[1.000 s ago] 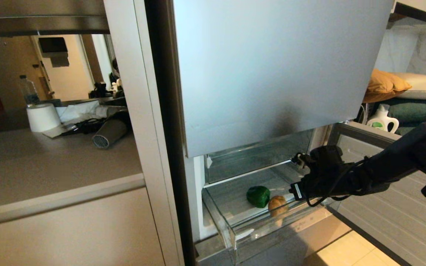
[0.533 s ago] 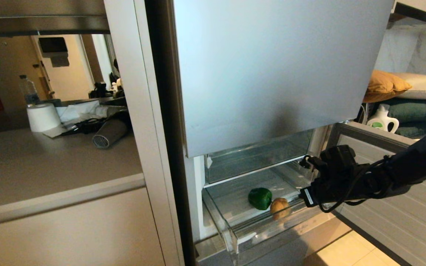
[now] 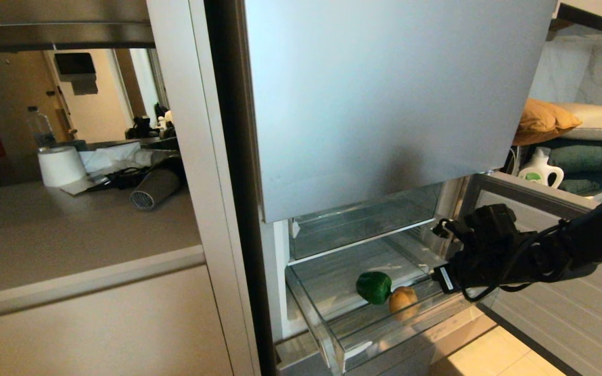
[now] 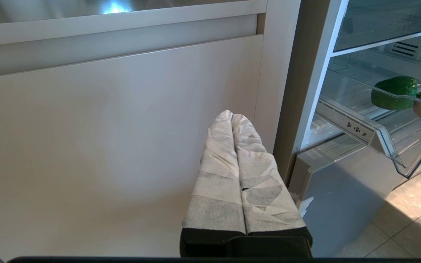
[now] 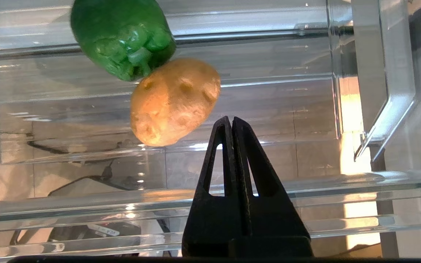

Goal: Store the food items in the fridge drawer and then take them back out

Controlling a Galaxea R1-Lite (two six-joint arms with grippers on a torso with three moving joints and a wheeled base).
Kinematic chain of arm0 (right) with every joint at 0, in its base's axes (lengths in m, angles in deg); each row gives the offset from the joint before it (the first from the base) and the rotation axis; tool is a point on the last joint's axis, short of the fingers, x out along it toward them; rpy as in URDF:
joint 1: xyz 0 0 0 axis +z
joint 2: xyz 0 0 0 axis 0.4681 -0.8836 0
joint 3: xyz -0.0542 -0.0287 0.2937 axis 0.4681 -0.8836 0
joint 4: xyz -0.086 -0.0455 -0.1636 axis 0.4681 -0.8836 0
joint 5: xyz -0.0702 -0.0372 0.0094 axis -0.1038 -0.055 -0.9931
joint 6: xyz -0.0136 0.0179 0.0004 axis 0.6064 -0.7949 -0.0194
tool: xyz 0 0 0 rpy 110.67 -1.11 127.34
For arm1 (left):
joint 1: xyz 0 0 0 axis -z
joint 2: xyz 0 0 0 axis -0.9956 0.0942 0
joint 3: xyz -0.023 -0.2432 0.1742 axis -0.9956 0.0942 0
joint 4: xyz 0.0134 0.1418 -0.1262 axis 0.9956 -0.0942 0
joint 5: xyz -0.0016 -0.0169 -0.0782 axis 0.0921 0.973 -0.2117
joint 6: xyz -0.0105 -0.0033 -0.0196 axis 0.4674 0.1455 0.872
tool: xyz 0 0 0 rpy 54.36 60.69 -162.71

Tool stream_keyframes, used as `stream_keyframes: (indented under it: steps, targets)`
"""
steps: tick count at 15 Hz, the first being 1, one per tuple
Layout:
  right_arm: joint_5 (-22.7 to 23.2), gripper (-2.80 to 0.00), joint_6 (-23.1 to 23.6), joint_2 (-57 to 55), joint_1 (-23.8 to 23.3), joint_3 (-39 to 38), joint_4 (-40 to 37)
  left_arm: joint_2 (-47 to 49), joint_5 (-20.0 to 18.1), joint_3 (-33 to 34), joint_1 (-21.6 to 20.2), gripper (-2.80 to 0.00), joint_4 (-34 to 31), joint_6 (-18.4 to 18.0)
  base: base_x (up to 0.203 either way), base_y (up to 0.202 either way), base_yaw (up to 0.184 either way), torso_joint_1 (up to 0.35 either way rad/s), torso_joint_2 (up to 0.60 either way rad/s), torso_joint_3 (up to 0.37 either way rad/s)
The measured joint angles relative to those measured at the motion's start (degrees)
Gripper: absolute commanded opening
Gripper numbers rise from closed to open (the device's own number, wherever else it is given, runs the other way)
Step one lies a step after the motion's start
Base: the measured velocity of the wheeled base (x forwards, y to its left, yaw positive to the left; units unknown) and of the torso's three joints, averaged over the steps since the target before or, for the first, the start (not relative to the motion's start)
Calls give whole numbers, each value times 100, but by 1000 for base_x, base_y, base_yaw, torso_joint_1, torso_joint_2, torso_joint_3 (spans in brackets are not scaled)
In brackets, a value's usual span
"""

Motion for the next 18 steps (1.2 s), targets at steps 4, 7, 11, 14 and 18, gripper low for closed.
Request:
stream_keyframes:
  steps: [4, 7, 11, 14, 18]
  targets:
    - [16, -280, -26, 5, 73, -194, -2, 0, 0, 0, 0, -280, -1, 1, 0, 0, 0, 0, 0, 0]
    - [29, -280, -24, 119, 73, -439, 23, 0, 0, 0, 0, -280, -1, 1, 0, 0, 0, 0, 0, 0]
    - [22, -280, 99, 349, 58, -662, -11, 0, 0, 0, 0, -280, -1, 2, 0, 0, 0, 0, 0, 0]
    - [22, -280, 79, 536, 37, -827, -2, 0, 0, 0, 0, -280, 1, 0, 0, 0, 0, 0, 0, 0]
    - [46, -280, 64, 391, 38, -649, 116, 0, 0, 0, 0, -280, -1, 0, 0, 0, 0, 0, 0, 0]
